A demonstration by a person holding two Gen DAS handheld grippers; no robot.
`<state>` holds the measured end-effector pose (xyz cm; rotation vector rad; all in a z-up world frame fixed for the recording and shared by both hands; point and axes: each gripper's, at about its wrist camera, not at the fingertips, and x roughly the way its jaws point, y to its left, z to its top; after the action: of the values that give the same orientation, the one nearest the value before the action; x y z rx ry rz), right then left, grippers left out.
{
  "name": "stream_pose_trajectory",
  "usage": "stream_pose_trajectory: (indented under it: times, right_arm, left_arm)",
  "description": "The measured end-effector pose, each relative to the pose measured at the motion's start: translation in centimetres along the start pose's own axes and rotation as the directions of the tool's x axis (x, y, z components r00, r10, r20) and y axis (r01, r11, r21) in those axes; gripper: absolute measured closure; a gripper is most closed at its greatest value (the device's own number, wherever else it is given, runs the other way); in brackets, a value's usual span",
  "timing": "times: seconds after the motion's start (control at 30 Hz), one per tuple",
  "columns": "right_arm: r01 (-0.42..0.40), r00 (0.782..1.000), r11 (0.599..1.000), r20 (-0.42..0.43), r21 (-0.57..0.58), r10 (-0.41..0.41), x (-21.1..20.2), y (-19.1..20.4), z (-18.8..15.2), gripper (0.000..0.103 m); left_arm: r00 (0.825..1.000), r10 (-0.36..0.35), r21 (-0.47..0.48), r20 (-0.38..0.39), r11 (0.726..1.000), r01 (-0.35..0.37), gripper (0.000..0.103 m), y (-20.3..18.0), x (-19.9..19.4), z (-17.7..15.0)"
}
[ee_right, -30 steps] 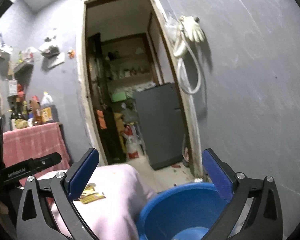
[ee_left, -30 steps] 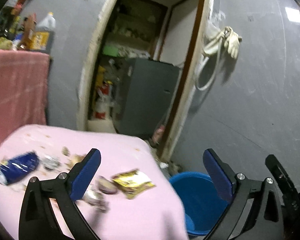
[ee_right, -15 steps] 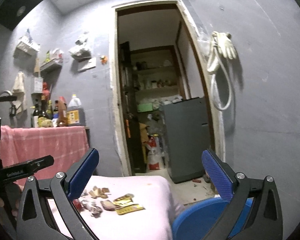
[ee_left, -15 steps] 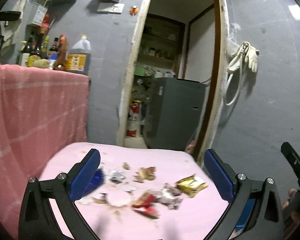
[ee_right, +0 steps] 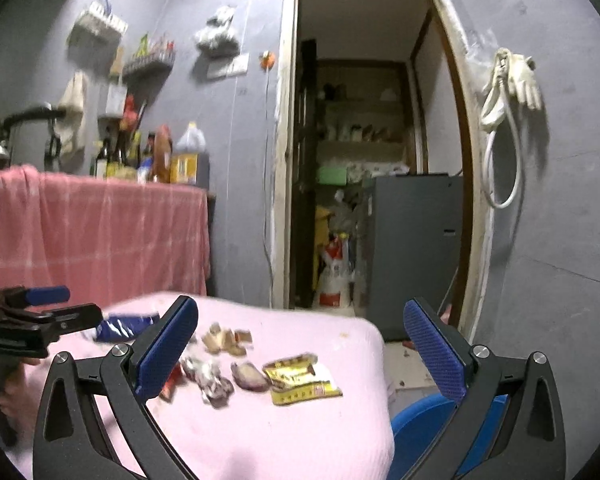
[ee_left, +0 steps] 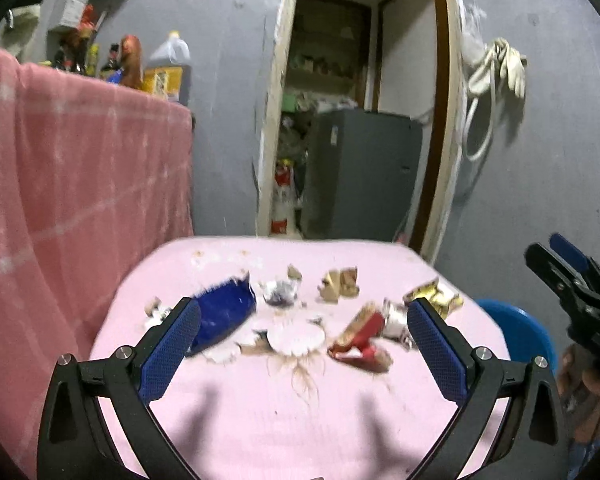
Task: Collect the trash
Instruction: 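Move both open tools back over the trash on the table, then grasp the red-and-white wrapper with the left tool while the right tool grasps the yellow packet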
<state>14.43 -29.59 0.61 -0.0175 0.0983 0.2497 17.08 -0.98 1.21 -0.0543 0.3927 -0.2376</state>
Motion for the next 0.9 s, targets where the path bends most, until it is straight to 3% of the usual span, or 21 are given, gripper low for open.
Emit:
stream_pose_trajectory:
  times: [0.2, 0.4, 0.6, 0.7, 0.9]
  right_arm:
    - [-0.008, 0.991, 0.999, -0.130, 0.039, 0.013, 2.7, -1.1, -1.3, 0.000]
    - [-0.047, 0.954, 0.998, -0.295, 0.031, 0.054, 6.2, -1.9, -2.7, 0.000]
    - [-0.069, 0.921, 0.997, -0.383, 0.034, 0.077, 8.5, -2.2, -3.6, 0.000]
    - [-0.074, 0.905, 0.997, -0.417, 0.037, 0.083, 9.4, -2.2, -4.0, 0.000]
    - [-0.085, 0.879, 0.996, -0.468, 0.033, 0.091, 10.9, -2.2, -4.6, 0.007]
  left_arm:
    - [0.995, -0.001, 0.004, -0.102, 1.000, 0.002, 0.002, -0.3, 2.1, -0.4]
    - [0.969, -0.022, -0.032, -0.245, 0.999, 0.014, 0.002, -0.2, 4.9, -0.7]
    - [0.948, -0.064, -0.038, -0.312, 0.998, 0.055, 0.003, -0.7, 6.6, -0.8]
    - [0.943, -0.089, -0.050, -0.322, 0.996, 0.077, 0.010, -0.7, 7.3, -0.6]
    - [0.916, -0.144, -0.086, -0.375, 0.989, 0.120, 0.039, -0.6, 9.2, -0.5]
